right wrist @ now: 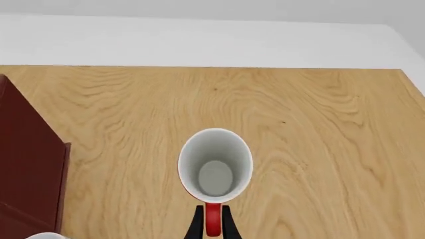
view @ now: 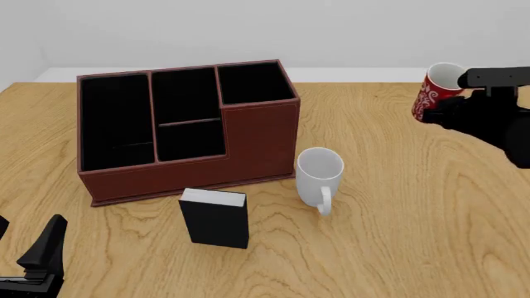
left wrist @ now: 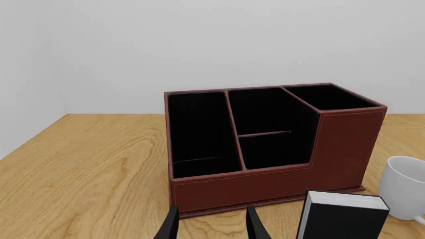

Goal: Pick up the red mug and place it to the right of the caddy.

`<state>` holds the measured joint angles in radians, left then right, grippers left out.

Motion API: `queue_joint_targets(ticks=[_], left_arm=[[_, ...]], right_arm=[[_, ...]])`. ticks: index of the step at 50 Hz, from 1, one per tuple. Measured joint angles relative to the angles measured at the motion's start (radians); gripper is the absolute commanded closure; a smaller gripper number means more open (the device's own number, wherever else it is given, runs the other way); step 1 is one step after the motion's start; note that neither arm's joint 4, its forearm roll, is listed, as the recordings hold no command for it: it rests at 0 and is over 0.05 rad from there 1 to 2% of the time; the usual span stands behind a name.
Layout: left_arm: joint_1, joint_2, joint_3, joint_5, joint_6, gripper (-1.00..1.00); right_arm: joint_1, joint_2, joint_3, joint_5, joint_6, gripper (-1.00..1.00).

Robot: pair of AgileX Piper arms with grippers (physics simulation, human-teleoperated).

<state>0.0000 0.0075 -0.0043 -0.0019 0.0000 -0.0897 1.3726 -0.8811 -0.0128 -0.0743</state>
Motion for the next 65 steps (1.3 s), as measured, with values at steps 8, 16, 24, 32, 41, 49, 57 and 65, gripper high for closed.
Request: queue_joint_targets(ticks=[8,16,24,32,41,49,57,65], left_arm=[[0.0,0.0,0.0,0.0,0.0,-1.0],[0.0,0.0,0.0,0.0,0.0,-1.0],[0.0,0.0,0.0,0.0,0.0,-1.0],[0.0,0.0,0.0,0.0,0.0,-1.0],[0.0,0.0,0.0,0.0,0.0,-1.0],[0.0,0.0,0.0,0.0,0.0,-1.0],[0.0,0.0,0.0,0.0,0.0,-1.0],[0.0,0.0,0.0,0.0,0.0,-1.0]], right_arm=[[0.044,0.101,-0.076,-0.008,-0.013,1.0],[0.084,0.187,-0.148,-0.003,-0.029,1.0],[0.123,0.257,-0.217,0.007,-0.044,1.0],[0.157,0.317,-0.28,0.02,-0.056,1.0],[0.184,0.372,-0.336,0.032,-0.066,1.0],[0.206,0.407,-0.366,0.039,-0.073,1.0],[0.225,0.431,-0.378,0.04,-0.078,1.0],[0.242,0.449,-0.385,0.041,-0.085,1.0]])
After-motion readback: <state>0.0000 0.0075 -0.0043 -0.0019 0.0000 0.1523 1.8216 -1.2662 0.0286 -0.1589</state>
